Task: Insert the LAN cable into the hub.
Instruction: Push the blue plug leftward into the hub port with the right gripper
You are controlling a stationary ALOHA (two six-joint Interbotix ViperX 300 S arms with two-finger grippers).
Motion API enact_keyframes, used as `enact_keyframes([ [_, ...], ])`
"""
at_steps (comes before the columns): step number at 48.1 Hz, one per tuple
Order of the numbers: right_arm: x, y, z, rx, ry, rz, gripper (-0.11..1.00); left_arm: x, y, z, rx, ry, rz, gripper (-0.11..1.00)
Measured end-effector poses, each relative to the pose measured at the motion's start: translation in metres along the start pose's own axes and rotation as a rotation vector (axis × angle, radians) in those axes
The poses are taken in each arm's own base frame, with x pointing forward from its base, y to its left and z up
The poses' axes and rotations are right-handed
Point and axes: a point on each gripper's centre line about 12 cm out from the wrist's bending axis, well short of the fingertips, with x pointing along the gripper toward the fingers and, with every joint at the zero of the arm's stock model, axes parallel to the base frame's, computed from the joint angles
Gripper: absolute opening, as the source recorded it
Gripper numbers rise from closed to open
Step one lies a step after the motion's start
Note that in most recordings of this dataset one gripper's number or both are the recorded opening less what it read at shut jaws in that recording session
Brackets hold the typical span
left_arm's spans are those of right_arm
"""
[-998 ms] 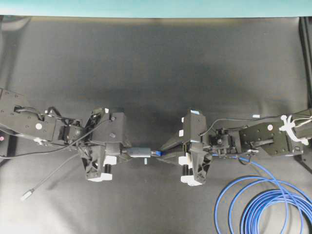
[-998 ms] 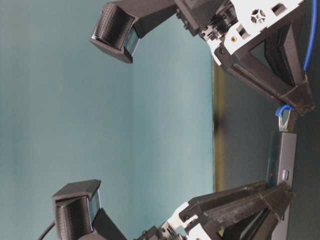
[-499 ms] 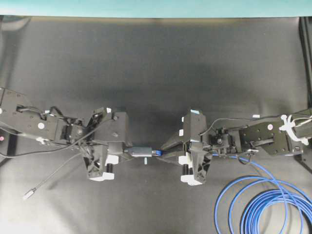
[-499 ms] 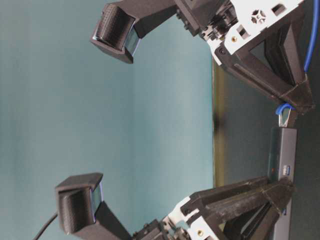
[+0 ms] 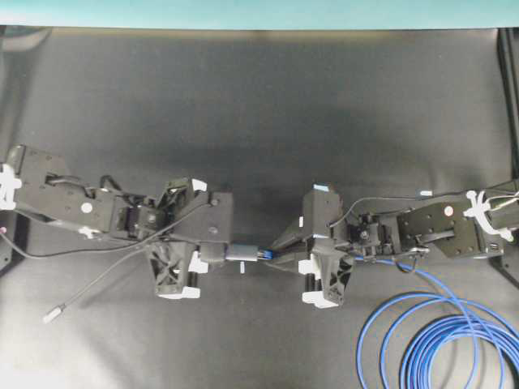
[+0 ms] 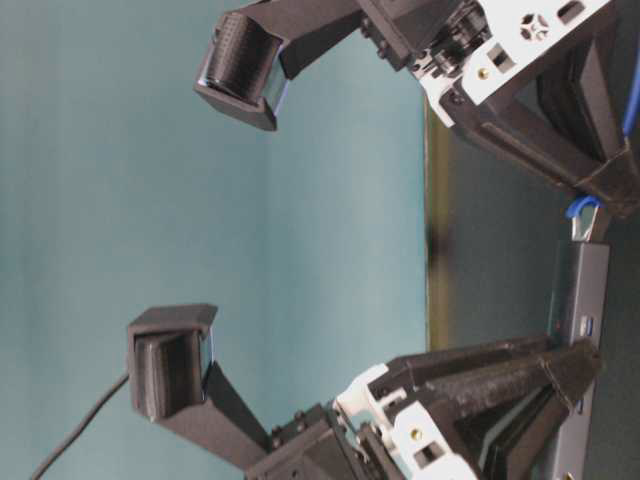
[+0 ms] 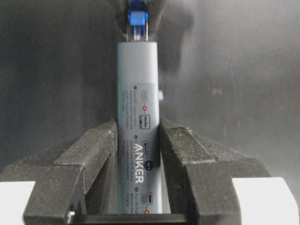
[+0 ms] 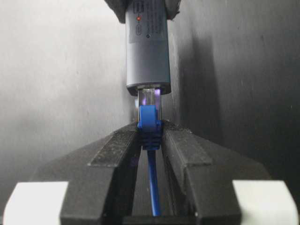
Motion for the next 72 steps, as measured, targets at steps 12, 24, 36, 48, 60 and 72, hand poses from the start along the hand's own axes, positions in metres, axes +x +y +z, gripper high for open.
enact_keyframes([
  [12, 0.001, -0.001, 0.0, -0.017, 0.007, -0.003, 0.12, 0.001, 0.001, 0.002, -0.002, -0.003, 0.002, 0.28],
  [24, 0.003, -0.002, 0.002, -0.029, 0.002, -0.004, 0.12, 0.003, 0.001, 0.001, -0.002, 0.003, 0.002, 0.28],
  [36, 0.006, -0.001, 0.004, -0.052, 0.007, -0.005, 0.12, 0.008, 0.001, 0.001, -0.002, 0.011, 0.003, 0.28],
  [48, 0.008, -0.003, 0.006, -0.051, 0.014, -0.01, 0.12, 0.01, 0.002, -0.001, 0.0, 0.017, 0.004, 0.28],
  [60, 0.011, -0.006, 0.008, -0.05, 0.059, -0.025, 0.12, 0.013, 0.007, 0.007, 0.039, 0.0, 0.013, 0.28],
  [72, 0.013, -0.011, 0.006, -0.047, 0.076, -0.036, 0.12, 0.016, 0.012, 0.017, 0.048, -0.016, 0.024, 0.28],
])
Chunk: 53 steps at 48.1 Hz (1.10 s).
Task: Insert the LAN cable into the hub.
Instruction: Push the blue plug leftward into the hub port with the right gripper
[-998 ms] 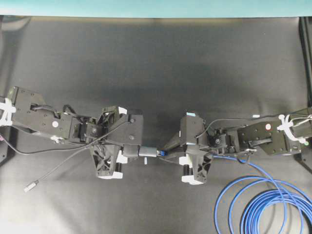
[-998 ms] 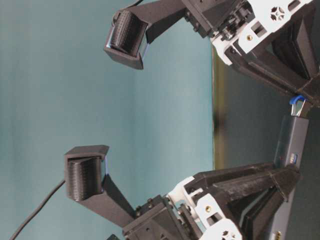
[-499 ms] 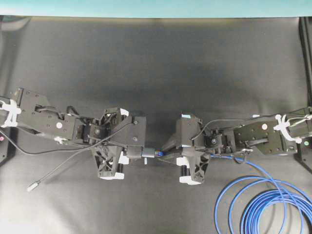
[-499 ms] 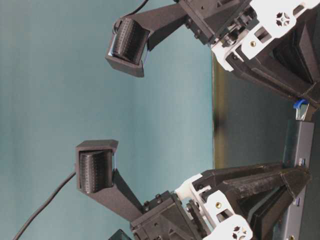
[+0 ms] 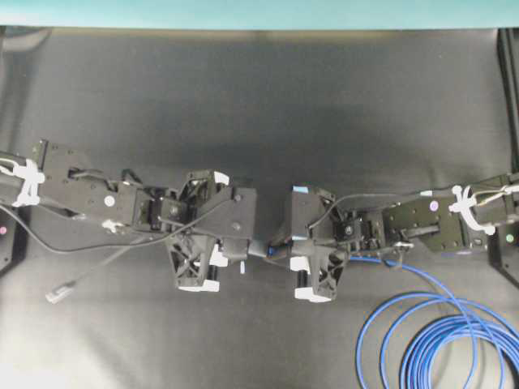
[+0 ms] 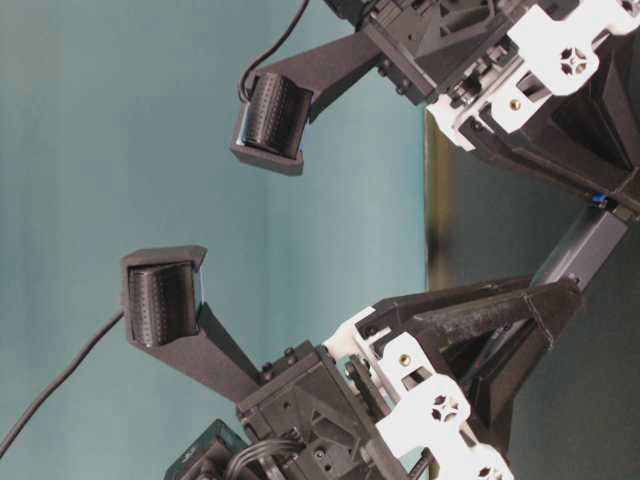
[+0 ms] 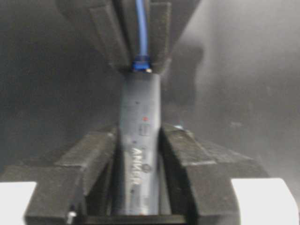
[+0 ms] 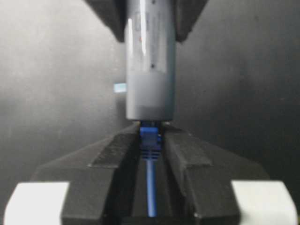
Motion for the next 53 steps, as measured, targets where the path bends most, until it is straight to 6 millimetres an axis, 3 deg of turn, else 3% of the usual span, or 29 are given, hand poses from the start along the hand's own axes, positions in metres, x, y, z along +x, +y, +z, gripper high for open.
enact_keyframes([
  [28, -0.003, -0.001, 0.008, 0.004, -0.013, -0.003, 0.14, -0.012, -0.004, -0.026, -0.005, 0.052, -0.007, 0.28],
  [30, -0.004, -0.001, 0.008, 0.007, -0.014, -0.003, 0.21, -0.013, -0.004, -0.028, -0.004, 0.058, -0.008, 0.28],
  [36, -0.007, -0.002, 0.008, 0.012, -0.015, -0.004, 0.6, -0.015, -0.006, -0.032, -0.001, 0.072, -0.012, 0.28],
  [41, -0.009, -0.002, 0.007, 0.015, -0.013, -0.005, 0.83, -0.018, -0.006, -0.041, -0.002, 0.093, -0.012, 0.28],
  [53, -0.029, -0.002, 0.002, 0.019, -0.021, -0.003, 0.82, -0.024, -0.005, -0.045, -0.005, 0.099, -0.009, 0.28],
])
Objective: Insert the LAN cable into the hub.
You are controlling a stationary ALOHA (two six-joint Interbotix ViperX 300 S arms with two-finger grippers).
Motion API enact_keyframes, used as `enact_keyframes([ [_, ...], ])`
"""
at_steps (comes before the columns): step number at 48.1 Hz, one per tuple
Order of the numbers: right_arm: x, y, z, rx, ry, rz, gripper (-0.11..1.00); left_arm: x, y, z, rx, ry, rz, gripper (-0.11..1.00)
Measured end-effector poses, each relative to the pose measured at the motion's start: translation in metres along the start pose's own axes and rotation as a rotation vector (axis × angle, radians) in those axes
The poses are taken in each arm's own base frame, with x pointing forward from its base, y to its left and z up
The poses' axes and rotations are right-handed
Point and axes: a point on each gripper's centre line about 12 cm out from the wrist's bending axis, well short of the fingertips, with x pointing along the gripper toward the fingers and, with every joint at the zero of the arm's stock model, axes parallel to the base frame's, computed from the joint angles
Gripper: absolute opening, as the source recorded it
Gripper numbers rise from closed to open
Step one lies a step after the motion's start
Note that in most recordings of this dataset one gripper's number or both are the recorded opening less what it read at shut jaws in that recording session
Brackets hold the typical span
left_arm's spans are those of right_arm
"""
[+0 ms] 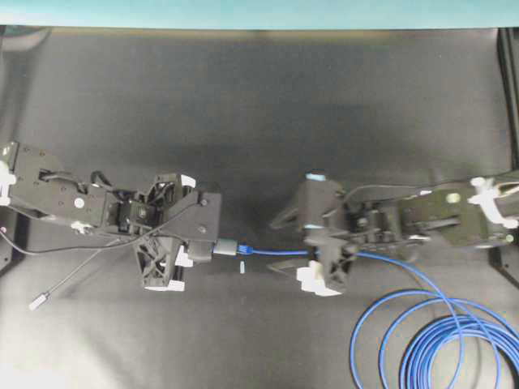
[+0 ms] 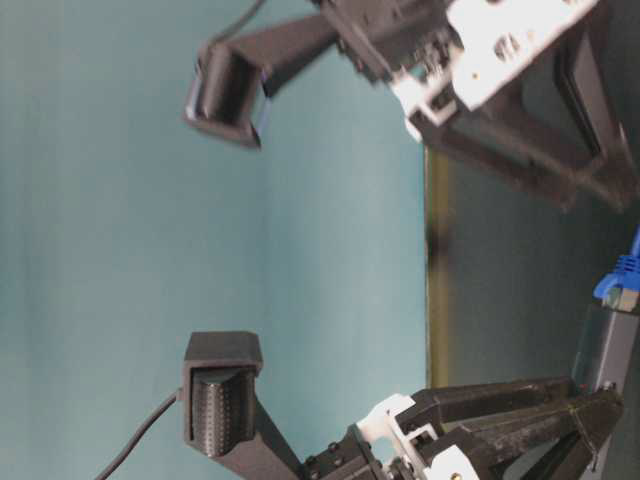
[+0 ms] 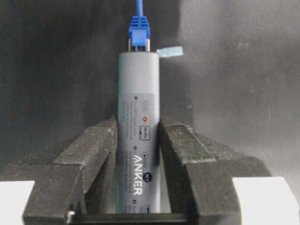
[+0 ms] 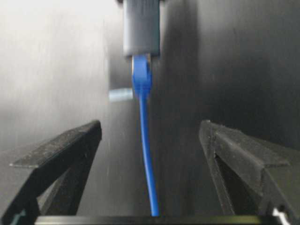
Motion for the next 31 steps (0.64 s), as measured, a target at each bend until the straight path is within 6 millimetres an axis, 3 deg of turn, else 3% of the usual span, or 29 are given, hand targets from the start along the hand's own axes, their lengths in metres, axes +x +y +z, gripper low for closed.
enact_keyframes([
  [14, -0.03, -0.002, -0.013, 0.044, 0.0, 0.0, 0.82, 0.0, 0.003, -0.001, -0.022, 0.002, 0.007, 0.29],
  [25, -0.053, -0.003, -0.022, 0.048, -0.009, 0.001, 0.82, 0.0, 0.007, 0.001, -0.037, -0.01, 0.013, 0.85],
  [31, -0.065, -0.004, -0.025, 0.049, -0.018, 0.003, 0.82, -0.004, 0.006, 0.001, -0.036, -0.015, 0.013, 0.83],
])
